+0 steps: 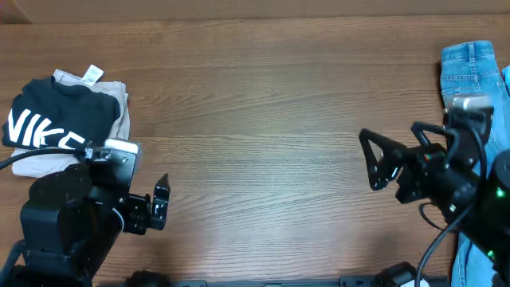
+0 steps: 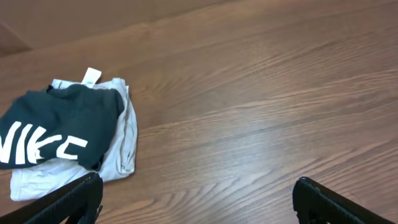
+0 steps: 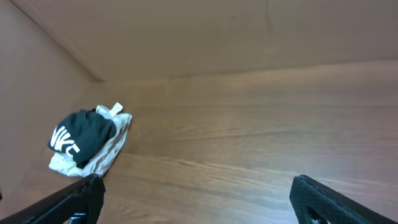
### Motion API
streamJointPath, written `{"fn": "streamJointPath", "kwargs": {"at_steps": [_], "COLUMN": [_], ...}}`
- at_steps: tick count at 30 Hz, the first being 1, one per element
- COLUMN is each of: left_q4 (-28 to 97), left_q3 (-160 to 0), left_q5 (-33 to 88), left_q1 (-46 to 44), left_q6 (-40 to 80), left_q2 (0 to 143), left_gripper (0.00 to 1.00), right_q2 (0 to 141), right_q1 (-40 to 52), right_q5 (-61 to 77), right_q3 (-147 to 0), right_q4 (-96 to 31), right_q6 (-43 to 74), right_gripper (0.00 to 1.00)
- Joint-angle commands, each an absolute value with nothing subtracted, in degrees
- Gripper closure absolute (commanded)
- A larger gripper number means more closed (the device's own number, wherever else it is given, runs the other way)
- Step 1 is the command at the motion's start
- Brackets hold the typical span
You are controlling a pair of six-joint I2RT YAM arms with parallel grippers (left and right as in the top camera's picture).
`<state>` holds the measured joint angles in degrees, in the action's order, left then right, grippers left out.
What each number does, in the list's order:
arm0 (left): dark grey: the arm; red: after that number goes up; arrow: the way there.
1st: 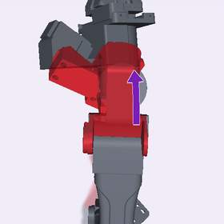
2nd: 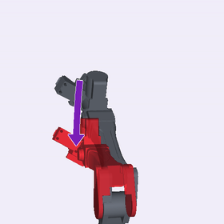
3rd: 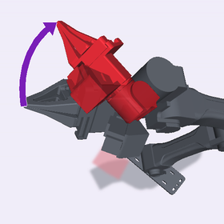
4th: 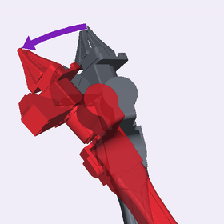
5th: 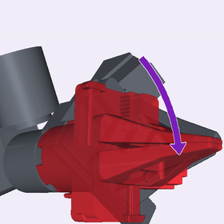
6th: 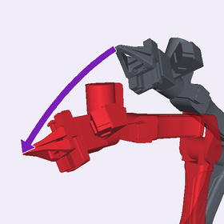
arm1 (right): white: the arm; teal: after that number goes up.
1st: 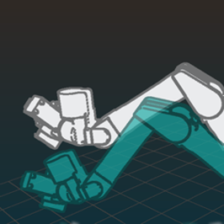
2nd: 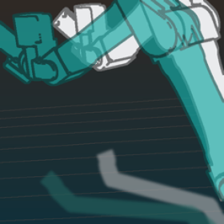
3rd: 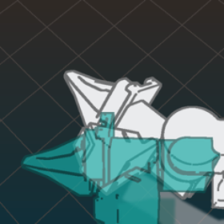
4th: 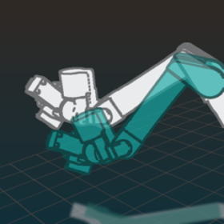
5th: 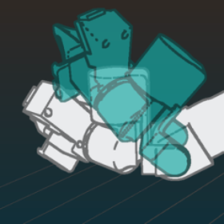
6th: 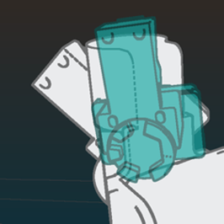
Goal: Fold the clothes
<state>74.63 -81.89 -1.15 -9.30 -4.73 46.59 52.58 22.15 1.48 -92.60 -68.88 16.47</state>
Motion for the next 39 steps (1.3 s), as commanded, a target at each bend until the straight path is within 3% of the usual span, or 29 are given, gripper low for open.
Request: {"fn": "streamJointPath", "kwargs": {"at_steps": [1,14,20,25,39], "left_q4": [75.5,75.4,75.5,75.5,75.5], "left_q3": [-81.8,-81.8,-81.8,-81.8,-81.8], "left_q5": [-1.5,-1.5,-1.5,-1.5,-1.5], "left_q1": [-9.6,-9.6,-9.6,-9.6,-9.6], "left_q6": [-5.6,-5.6,-5.6,-5.6,-5.6], "left_q2": [46.5,46.5,46.5,46.5,46.5], "left_gripper": [0.0,0.0,0.0,0.0,0.0], "right_q2": [52.8,46.9,30.2,17.5,0.2], "right_q1": [22.1,18.7,10.3,8.9,8.9], "right_q5": [0.7,0.8,-0.8,-0.9,4.6], "right_q3": [-93.0,-88.8,-63.2,-41.8,-10.4], "right_q4": [-70.2,-71.7,-57.0,-52.4,-35.9], "right_q6": [16.4,16.4,16.4,16.4,16.7], "right_gripper": [0.0,0.0,0.0,0.0,0.0]}}
